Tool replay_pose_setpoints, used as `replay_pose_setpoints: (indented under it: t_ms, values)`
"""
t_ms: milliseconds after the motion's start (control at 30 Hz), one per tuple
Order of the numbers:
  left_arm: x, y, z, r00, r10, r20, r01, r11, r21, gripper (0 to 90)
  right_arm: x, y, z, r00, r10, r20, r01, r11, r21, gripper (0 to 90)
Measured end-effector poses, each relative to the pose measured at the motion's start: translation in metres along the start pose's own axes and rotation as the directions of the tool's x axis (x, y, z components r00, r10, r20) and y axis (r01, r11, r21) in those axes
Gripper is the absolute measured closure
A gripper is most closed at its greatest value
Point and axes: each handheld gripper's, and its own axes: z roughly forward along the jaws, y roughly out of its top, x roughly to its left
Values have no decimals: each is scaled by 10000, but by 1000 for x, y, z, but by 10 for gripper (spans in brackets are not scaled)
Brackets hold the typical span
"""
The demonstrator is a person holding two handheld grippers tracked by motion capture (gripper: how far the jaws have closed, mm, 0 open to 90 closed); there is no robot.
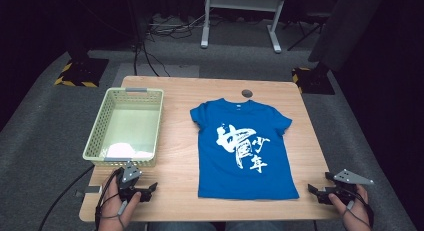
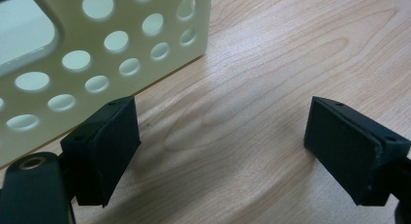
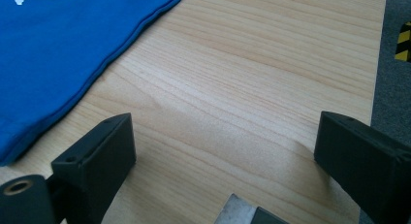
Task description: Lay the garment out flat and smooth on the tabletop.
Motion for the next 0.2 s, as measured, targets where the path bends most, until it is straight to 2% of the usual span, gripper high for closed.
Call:
replay_pose_setpoints:
  t_ms: [200]
  values:
    - [0, 0, 0, 10000, -5, -2, 5, 10000, -1, 121, 1, -1, 0, 10000, 34, 20, -34, 10000, -27, 74]
